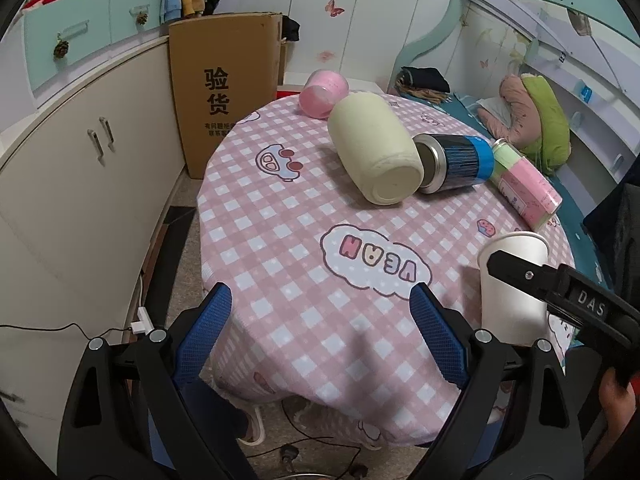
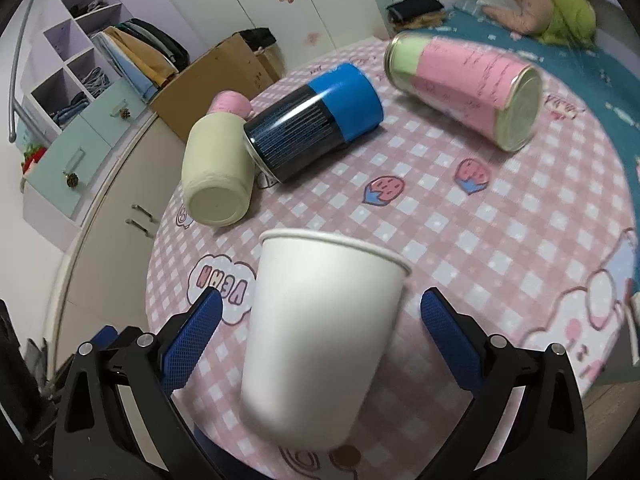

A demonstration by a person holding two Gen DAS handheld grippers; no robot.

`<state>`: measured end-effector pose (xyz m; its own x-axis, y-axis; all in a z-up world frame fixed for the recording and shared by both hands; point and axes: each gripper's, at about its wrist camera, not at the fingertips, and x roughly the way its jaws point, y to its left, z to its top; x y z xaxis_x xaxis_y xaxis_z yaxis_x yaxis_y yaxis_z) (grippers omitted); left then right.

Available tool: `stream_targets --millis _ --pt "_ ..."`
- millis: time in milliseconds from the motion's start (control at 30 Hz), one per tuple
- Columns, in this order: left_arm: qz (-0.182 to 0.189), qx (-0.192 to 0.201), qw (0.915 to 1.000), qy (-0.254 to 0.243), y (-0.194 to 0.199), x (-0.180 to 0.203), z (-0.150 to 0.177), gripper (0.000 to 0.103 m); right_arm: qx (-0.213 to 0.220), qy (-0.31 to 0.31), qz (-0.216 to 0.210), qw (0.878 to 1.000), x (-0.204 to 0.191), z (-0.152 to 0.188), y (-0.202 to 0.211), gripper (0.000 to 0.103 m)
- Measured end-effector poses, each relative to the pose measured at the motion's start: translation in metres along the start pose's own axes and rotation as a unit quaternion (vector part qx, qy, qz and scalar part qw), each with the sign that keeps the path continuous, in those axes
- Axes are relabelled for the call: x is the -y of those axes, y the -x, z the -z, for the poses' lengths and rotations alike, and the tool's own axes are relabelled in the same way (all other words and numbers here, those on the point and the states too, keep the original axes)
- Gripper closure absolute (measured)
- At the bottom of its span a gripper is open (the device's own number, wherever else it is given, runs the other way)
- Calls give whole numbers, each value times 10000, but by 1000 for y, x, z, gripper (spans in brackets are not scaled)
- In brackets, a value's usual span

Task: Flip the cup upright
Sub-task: 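Close the right gripper on the white paper cup and lift it, then rotate the held cup rim-up and set it on the table, open right gripper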

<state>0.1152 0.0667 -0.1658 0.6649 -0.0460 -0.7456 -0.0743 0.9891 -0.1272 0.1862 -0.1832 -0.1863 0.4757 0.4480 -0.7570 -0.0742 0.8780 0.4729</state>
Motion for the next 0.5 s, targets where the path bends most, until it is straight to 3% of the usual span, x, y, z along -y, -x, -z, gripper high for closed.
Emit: stream_targets --millis 67,133,200,233,500 --pt "8 -5 10000 -40 -3 1 -2 12 -36 0 -2 10000 1 -3 -3 11" --pt "49 -18 10000 -65 -5 2 -4 12 -52 41 -25 10000 0 -5 -4 25" --pt "61 -24 10000 -64 -8 3 -6 12 -33 108 -19 9999 -1 -7 -3 27" --pt "73 -32 10000 -57 -9 3 -7 12 -15 177 15 9998 -3 -8 -2 33" --pt "108 -49 9999 -26 -13 6 -13 12 715 1111 536 9898 -25 -21 14 33"
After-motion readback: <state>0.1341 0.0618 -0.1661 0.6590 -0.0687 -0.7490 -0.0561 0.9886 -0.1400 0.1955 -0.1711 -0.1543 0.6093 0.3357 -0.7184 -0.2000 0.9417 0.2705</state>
